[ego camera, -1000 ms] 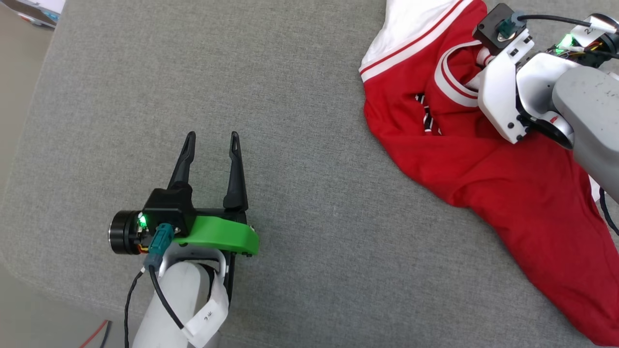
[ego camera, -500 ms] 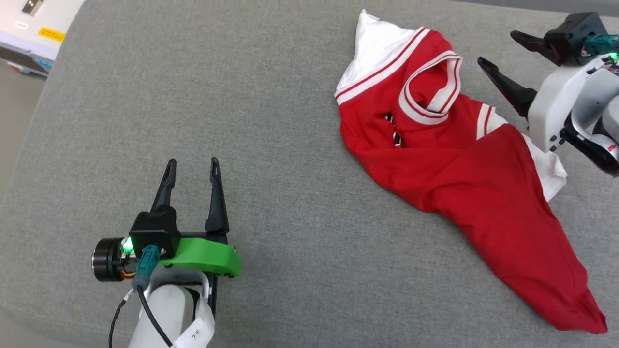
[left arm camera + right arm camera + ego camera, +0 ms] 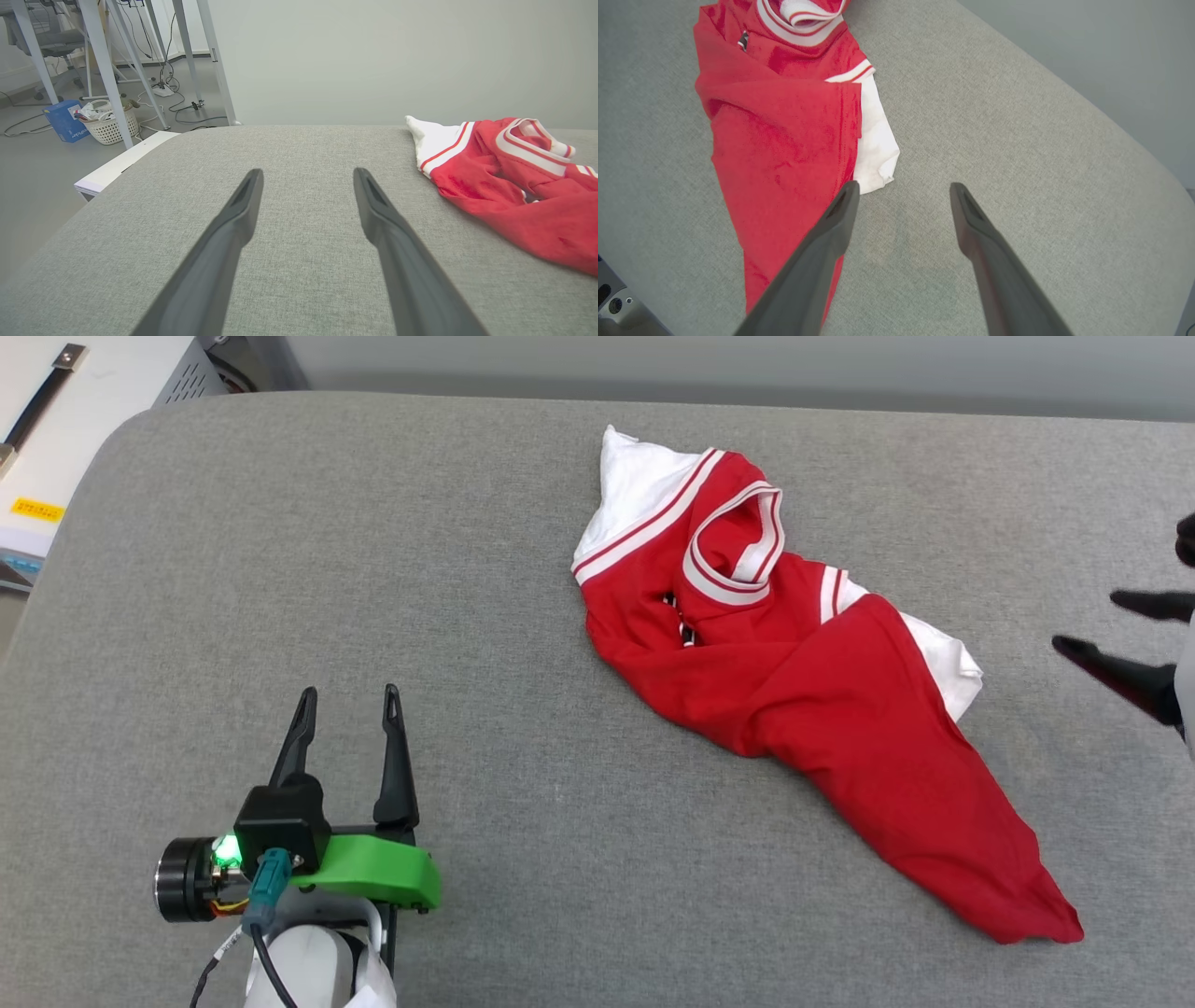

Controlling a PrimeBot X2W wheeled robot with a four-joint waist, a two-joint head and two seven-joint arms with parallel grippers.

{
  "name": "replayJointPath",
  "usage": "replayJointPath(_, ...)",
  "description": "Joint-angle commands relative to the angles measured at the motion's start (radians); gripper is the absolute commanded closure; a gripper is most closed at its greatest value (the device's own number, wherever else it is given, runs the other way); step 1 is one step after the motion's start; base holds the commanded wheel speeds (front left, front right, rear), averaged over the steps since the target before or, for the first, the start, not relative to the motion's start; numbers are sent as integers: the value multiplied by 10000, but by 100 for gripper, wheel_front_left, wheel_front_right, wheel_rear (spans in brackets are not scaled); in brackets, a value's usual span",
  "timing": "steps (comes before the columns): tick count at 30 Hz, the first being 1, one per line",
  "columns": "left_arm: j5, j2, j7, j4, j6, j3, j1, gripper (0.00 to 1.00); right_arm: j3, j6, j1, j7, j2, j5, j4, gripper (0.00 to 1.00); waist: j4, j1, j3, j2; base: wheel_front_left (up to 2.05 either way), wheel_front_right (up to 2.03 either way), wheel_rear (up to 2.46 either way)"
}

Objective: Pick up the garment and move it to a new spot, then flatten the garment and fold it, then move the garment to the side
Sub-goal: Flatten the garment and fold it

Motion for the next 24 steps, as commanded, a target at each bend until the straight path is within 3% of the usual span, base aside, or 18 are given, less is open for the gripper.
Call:
replayJointPath(1, 108, 57, -57, -44, -50, 5, 97, 0, -57, -6, 382, 345, -55, 266, -192, 0, -99, 0, -63, 0, 0, 0, 0)
replayJointPath(6, 126, 10, -57, -44, -105, -82, -57, 0, -132, -6, 1198, 1091, -53, 199, -190, 0, -21, 0, 143, 0, 0, 0, 0)
replayJointPath(14, 145, -46, -57, 2, -163, -113, -378, 0, -298, -6, 2839, 991, 1743, 79, 1619, 0, 189, 0, 629, 0, 0, 0, 0)
replayJointPath(19, 155, -60, -57, 101, -185, -78, -403, 0, -237, -6, 3490, 671, 2476, -87, 2241, 0, 217, 0, 579, 0, 0, 0, 0)
replayJointPath(20, 154, -57, -57, 126, -175, -39, -370, 0, -343, -6, 3510, 444, 2561, -135, 2258, 67, 179, 0, 510, 0, 0, 0, 0)
replayJointPath(21, 153, -52, -57, 138, -168, -5, -337, 0, -449, -6, 3487, 239, 2592, -195, 2241, 100, 149, 0, 456, 0, 0, 0, 0)
replayJointPath(24, 164, -20, -57, 186, -175, 77, -215, 0, -880, -6, 3300, -363, 2560, -322, 1907, 100, 61, 0, 183, 0, 0, 0, 0)
